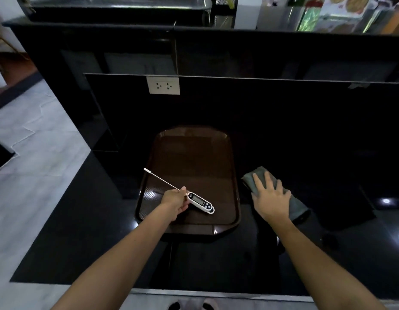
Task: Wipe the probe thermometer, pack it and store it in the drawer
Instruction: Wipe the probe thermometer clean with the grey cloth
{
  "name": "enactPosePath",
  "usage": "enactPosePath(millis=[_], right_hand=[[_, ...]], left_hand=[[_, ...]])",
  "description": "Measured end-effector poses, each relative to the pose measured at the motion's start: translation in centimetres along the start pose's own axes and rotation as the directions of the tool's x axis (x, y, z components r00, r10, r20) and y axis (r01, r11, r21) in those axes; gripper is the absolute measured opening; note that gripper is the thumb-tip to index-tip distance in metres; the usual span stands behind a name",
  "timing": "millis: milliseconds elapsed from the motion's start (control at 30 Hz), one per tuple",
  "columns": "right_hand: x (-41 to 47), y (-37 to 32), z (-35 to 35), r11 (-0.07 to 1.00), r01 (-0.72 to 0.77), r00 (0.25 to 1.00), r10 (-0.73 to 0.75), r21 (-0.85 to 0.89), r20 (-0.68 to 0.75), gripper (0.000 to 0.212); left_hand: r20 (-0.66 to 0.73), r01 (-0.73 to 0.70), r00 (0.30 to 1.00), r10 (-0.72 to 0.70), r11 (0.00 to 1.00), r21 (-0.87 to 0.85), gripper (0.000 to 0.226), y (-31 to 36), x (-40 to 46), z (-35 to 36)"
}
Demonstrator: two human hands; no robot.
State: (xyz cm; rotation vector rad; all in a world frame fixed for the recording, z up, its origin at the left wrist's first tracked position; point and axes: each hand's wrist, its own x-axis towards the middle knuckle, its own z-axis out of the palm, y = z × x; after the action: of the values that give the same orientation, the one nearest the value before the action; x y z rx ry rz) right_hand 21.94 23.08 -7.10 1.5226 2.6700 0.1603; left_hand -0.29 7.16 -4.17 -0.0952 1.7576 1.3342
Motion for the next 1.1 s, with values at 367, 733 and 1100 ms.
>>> enactPosePath(millis=[367,733,1100], right_hand=[[-0.02,-0.08,1.15,0.995,0.011,1.000,-0.009,0.097,-0.020,0.065],[0.10,-0.13,1.17,0.995,0.005,1.000,-0.005,0.100,-0.004,0.065],[0.04,0.09,1.15,0.993,0.008,1.000,-0.008,0.119,0.000,0.065]], left_hand=[[-0.099,-0.027,0.995,0.025,0.999,-0.018,0.026,-0.61,0.70,0.69],[-0.203,-0.077,0.973,0.112,0.982,0.174,0.017,-0.73,0.64,0.49],[-0.279,-0.102,0.927,0.252,0.883,0.457,0.023,-0.99,-0.10,0.69]])
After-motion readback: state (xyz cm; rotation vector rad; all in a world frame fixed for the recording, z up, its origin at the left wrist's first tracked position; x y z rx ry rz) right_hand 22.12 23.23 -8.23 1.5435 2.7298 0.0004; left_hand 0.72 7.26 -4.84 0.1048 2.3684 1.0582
